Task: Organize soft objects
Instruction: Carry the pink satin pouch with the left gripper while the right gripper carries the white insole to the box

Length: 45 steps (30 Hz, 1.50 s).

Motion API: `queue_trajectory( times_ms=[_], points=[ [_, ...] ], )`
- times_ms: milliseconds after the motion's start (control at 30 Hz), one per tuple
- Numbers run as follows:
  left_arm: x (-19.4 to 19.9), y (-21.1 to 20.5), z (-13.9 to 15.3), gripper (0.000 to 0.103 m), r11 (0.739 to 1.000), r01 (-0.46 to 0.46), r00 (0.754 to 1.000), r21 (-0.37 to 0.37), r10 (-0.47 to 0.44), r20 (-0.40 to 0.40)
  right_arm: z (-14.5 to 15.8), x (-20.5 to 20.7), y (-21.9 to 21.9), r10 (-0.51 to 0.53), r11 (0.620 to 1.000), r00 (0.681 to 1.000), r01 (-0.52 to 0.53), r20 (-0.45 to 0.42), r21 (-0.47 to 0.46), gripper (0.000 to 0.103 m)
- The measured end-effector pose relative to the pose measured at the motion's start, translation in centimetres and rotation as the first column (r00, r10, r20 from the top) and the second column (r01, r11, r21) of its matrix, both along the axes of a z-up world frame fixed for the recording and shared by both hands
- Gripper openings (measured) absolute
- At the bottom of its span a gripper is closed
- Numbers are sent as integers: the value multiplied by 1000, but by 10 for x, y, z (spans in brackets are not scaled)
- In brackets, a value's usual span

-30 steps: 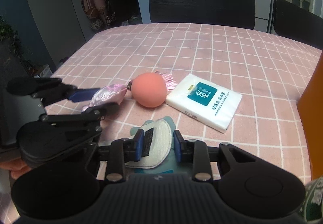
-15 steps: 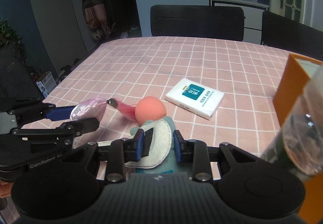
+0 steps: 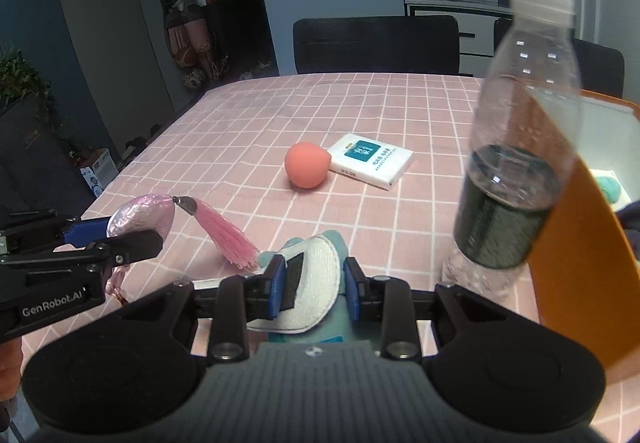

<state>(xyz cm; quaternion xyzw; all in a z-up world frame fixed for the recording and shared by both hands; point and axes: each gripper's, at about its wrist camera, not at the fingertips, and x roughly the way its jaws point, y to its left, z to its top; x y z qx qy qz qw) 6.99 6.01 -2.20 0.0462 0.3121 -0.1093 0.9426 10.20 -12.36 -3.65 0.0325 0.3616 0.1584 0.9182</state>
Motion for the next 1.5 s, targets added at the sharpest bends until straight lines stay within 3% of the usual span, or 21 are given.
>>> queue_trajectory(
  times_ms=[267, 467, 700, 867, 1033, 1200, 1400, 1500],
  points=[
    [-49, -24, 11, 36, 997, 60, 998, -47, -60, 17, 15, -58, -40, -24, 1000, 999, 24, 48, -1, 30],
    [-79, -53, 20, 36, 985, 159, 987, -63, -157, 29, 28, -93, -78, -68, 997, 996, 69, 60, -29, 30],
    [-99, -90, 35, 36, 951, 299, 954, -83, -295, 60, 47, -128, -123, -143, 986, 986, 150, 87, -77, 31],
    [-101, -128, 49, 36, 914, 402, 913, -56, -396, 99, 64, -142, -156, -202, 968, 970, 218, 132, -121, 31],
    [-104, -170, 69, 36, 874, 486, 861, 0, -479, 170, 81, -145, -190, -261, 947, 948, 288, 183, -144, 31],
    [-99, -213, 83, 36, 853, 519, 824, 60, -517, 232, 98, -135, -218, -291, 933, 930, 328, 226, -146, 31],
    [-77, -260, 95, 36, 839, 539, 805, 75, -539, 246, 116, -97, -253, -296, 927, 929, 335, 223, -167, 31],
    [-64, -280, 101, 36, 847, 523, 808, 98, -529, 260, 119, -67, -273, -307, 926, 933, 338, 186, -167, 31]
  ],
)
